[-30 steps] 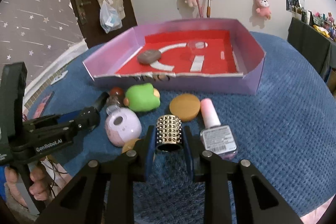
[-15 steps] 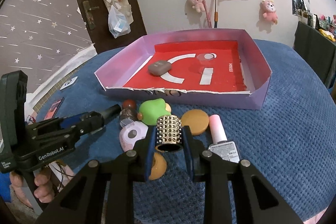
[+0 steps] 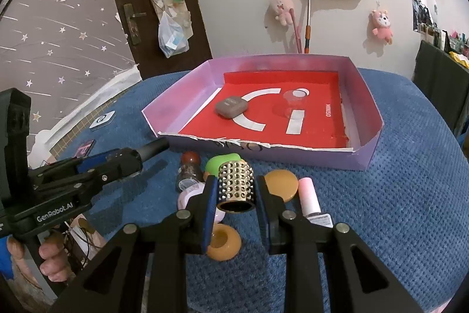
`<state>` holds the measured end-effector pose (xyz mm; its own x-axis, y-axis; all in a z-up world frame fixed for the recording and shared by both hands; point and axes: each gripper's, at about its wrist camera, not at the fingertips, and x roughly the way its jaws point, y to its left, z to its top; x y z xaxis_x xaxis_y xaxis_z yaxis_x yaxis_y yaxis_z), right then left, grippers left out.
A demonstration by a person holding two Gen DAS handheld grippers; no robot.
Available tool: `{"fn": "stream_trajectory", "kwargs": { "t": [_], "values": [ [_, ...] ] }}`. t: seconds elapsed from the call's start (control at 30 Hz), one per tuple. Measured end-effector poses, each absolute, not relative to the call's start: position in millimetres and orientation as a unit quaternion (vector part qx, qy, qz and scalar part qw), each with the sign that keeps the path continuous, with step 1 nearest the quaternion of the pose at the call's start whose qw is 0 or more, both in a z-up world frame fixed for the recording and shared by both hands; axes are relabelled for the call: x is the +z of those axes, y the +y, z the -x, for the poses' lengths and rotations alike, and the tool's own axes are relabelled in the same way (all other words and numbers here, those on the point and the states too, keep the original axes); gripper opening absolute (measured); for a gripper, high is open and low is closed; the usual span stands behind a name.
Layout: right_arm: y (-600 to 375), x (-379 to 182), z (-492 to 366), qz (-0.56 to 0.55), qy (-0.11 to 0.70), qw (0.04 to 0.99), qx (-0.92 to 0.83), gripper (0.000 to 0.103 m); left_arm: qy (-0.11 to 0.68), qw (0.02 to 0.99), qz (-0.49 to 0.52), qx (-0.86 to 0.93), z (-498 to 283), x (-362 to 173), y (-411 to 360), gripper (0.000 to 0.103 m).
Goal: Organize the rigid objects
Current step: 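Carry the nail polish and studded cylinder into the pink box with both tools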
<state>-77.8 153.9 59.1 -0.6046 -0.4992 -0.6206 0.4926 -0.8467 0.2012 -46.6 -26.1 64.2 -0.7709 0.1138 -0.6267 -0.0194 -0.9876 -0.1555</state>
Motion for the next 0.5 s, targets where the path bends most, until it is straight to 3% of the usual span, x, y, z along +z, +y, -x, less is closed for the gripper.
{"fn": "stream_trajectory", "kwargs": {
  "t": [0.5],
  "values": [
    [154.9,80.0,108.7,-0.337,0.014,0.28,-0.899,0.027,-0.055,0.076,0.324,0.941,96.8,80.9,-14.4,0.034]
  ]
}}
